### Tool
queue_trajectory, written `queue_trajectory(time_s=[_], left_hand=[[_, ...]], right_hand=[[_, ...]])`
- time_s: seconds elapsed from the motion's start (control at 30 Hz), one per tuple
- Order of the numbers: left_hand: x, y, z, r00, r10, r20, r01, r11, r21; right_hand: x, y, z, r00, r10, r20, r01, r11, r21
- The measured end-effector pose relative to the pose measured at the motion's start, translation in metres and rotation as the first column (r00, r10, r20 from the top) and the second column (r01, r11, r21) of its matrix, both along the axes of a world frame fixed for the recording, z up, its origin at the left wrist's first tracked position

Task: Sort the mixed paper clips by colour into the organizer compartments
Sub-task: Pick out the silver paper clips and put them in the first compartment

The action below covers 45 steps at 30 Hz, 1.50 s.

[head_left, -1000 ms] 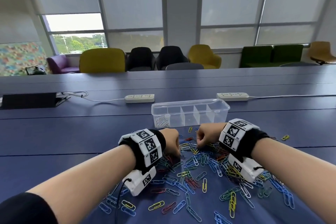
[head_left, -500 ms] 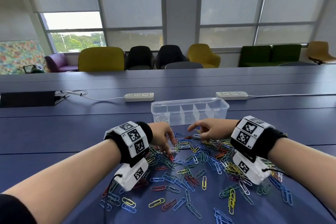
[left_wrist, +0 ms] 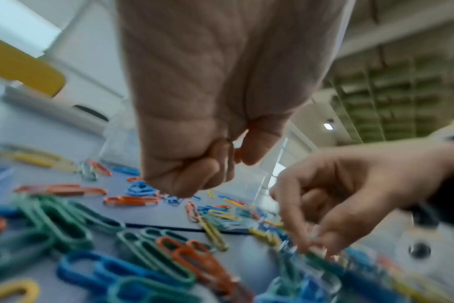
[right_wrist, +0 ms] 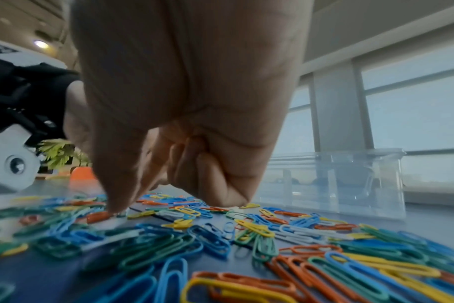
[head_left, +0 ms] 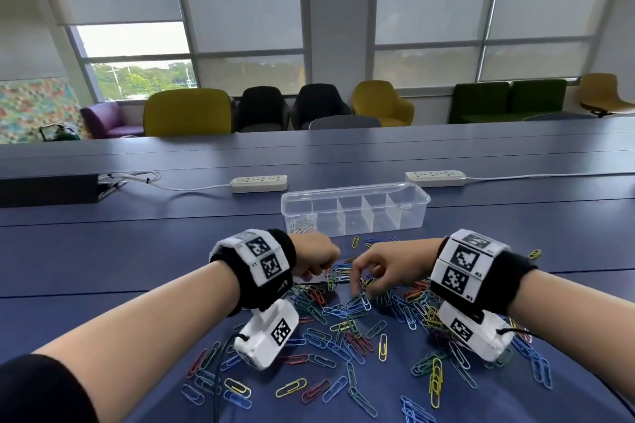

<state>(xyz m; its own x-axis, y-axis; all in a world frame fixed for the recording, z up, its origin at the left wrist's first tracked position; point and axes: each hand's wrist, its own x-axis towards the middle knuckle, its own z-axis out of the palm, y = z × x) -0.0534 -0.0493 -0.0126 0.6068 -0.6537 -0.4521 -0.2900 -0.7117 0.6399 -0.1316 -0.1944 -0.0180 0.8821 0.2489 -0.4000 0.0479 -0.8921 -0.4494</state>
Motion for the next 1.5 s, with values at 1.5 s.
queue_trajectory(time_s=[1.5], left_hand=[[-0.008,0.034,0.002,0.967,0.154,-0.203,-0.226,0.885,-0.408]], right_hand=[[-0.010,0.023,0.022,0.830,-0.556,0.045,0.464,0.732,0.499]])
